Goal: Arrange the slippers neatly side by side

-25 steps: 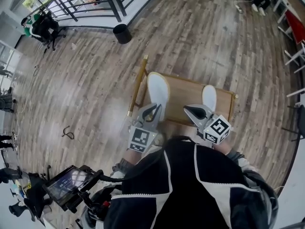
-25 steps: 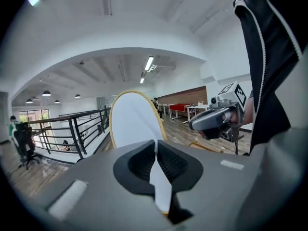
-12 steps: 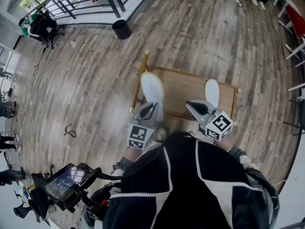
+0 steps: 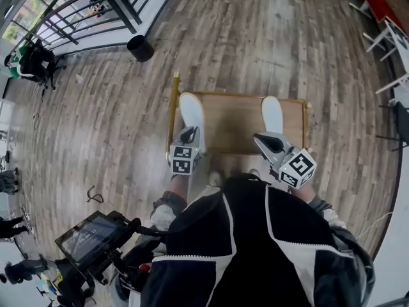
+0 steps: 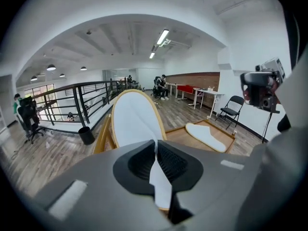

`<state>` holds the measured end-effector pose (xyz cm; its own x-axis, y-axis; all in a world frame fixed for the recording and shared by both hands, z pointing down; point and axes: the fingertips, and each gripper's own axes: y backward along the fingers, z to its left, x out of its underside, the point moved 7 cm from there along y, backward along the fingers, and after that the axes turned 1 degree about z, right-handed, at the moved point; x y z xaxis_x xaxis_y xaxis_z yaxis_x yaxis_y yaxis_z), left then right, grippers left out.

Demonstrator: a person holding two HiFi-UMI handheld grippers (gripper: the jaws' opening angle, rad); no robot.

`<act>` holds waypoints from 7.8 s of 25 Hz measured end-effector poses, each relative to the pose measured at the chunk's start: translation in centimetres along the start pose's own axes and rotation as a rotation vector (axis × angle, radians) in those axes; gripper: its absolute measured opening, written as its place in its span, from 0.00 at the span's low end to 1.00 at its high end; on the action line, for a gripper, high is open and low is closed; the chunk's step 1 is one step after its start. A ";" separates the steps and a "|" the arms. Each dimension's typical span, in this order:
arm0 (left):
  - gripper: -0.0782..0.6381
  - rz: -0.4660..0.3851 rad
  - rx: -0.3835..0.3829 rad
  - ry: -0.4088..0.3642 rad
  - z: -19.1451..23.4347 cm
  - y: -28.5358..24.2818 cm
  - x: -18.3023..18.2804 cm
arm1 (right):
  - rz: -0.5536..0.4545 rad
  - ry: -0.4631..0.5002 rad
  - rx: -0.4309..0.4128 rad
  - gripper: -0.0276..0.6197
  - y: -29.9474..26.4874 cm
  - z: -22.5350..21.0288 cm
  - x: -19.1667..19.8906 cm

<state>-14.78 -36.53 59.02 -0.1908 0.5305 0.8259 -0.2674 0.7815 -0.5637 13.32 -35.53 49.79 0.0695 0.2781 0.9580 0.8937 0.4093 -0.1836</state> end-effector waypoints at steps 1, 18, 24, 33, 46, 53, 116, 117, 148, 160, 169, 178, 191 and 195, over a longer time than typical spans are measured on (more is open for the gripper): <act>0.15 0.031 0.001 0.004 0.4 -1.2 0.5 | 0.002 -0.004 0.023 0.05 0.5 -0.2 0.2; 0.15 0.318 0.026 0.156 4.1 -11.2 7.5 | 0.001 -0.043 0.309 0.05 7.8 1.0 0.7; 0.15 0.404 0.011 0.214 5.0 -15.0 7.5 | 0.007 -0.070 0.348 0.05 8.1 -0.8 0.9; 0.37 0.387 -0.035 0.225 5.0 -14.0 7.9 | 0.002 -0.050 0.349 0.05 8.3 0.5 1.0; 0.17 -0.310 0.145 0.019 -4.1 0.4 -9.8 | -0.081 -0.037 0.131 0.05 4.7 -0.8 -2.2; 0.13 -0.577 0.351 -0.006 -6.7 7.0 -13.1 | -0.075 0.001 0.032 0.05 1.3 0.0 -1.8; 0.13 -0.475 0.461 0.151 -6.4 8.7 -10.1 | 0.696 -0.307 0.511 0.08 -2.2 -21.1 17.3; 0.13 -0.473 0.463 0.151 -6.4 8.7 -10.1 | 0.665 -0.296 0.502 0.08 -2.4 -20.5 16.6; 0.13 -0.507 0.422 0.206 -2.3 10.3 -9.3 | -0.002 -0.234 0.213 0.08 -5.9 -0.8 1.5; 0.13 -0.472 0.446 0.182 0.1 11.4 -6.7 | 0.176 -0.368 0.282 0.08 -15.6 -5.3 11.2; 0.13 -0.439 0.453 0.177 1.3 12.0 -5.5 | 0.354 -0.348 0.360 0.08 -18.7 -8.3 16.2; 0.13 -0.421 0.413 0.193 3.1 13.3 -4.0 | 0.518 -0.322 0.439 0.08 -20.9 -9.8 18.6; 0.13 -0.410 0.416 0.203 3.5 13.1 -2.9 | 0.628 -0.263 0.363 0.34 -22.5 -9.4 19.5; 0.13 -0.422 0.457 0.201 3.1 12.8 -4.1 | 0.636 -0.259 0.365 0.34 -22.2 -9.3 18.5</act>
<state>-20.39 -29.74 48.40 0.1873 0.2943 0.9372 -0.6634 0.7415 -0.1003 -1.10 -47.60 73.61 0.3742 0.7310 0.5706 0.5114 0.3506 -0.7845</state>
